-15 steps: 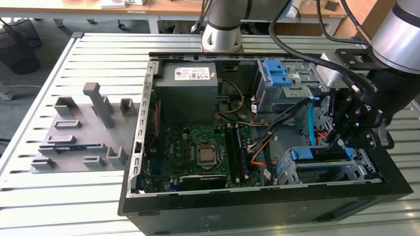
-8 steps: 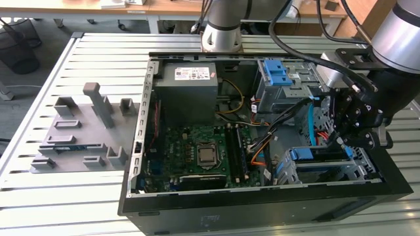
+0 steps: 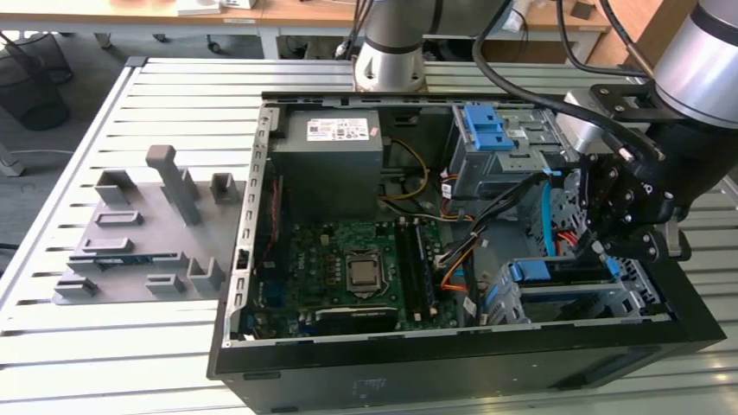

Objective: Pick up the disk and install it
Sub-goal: 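Insert the second disk wire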

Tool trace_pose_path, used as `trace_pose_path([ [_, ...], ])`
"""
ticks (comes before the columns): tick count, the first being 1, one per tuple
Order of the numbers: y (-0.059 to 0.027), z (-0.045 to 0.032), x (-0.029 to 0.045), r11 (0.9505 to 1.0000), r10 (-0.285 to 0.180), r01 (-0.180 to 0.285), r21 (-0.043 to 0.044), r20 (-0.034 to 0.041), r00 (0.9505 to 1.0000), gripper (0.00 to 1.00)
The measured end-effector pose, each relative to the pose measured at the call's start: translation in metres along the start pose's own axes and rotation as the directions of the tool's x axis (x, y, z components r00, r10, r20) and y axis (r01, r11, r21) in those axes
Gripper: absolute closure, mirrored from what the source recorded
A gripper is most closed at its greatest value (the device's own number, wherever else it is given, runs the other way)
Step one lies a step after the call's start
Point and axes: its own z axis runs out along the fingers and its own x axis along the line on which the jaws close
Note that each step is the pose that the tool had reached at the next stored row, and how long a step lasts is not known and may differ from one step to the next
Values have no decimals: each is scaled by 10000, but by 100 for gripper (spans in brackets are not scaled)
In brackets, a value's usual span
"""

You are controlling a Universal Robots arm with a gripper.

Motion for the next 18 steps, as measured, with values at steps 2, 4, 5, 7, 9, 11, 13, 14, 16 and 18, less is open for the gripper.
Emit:
trace_pose_path([
  [2,0,-1,0,10000,0,0,0,0,10000,89],
  [4,0,-1,0,10000,0,0,0,0,10000,89],
  [5,0,-1,0,10000,0,0,0,0,10000,89],
  [7,9,-3,0,10000,1,-1,3,-2,10000,89],
  [9,46,-2,2,10000,1,-1,25,1,10000,89],
  [11,112,-3,4,10000,4,-4,74,3,10000,89],
  [13,168,-9,7,9999,7,-7,129,3,10000,89],
  [14,184,-21,8,9999,9,-9,142,2,10000,89],
  [16,197,-54,10,9999,10,-10,153,8,10000,89],
  [18,204,-93,12,9999,10,-10,165,11,10000,89],
])
